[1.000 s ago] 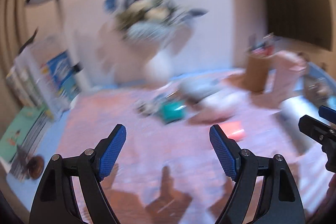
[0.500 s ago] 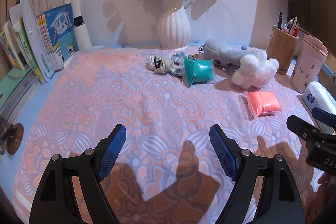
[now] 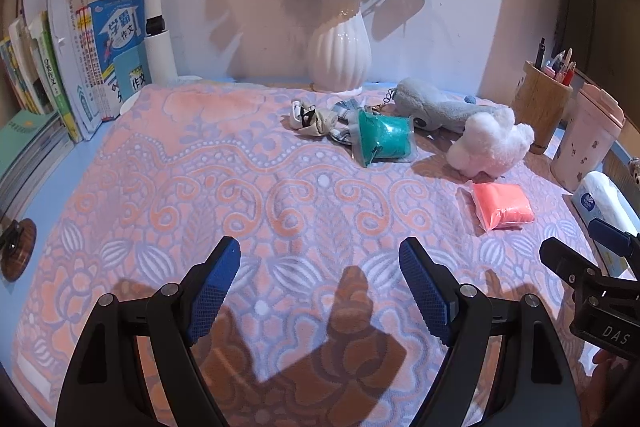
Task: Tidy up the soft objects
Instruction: 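Move both tools back over the tablecloth toward the teal and orange packets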
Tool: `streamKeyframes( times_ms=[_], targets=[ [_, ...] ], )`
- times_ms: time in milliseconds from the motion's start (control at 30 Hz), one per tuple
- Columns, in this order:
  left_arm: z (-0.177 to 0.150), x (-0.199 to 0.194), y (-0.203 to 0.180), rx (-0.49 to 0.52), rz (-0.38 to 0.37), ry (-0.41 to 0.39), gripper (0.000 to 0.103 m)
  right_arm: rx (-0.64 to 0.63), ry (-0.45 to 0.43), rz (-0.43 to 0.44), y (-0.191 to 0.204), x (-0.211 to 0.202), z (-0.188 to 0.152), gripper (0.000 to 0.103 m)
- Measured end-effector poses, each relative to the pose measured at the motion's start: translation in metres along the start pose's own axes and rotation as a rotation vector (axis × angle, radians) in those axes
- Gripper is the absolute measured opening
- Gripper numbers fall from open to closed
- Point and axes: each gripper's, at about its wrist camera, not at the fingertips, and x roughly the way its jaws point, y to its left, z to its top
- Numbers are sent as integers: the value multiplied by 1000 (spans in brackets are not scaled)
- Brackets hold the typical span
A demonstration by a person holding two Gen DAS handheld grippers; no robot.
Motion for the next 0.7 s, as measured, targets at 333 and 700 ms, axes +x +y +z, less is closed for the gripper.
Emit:
streamKeyframes(
  times_ms=[333, 700],
  targets=[
    [29, -38, 8, 144, 34, 29, 80, 44, 110, 85, -11, 10, 2, 94],
    [96, 9, -23, 493, -187, 34, 82, -217, 251, 131, 14, 17, 44, 94]
  ],
)
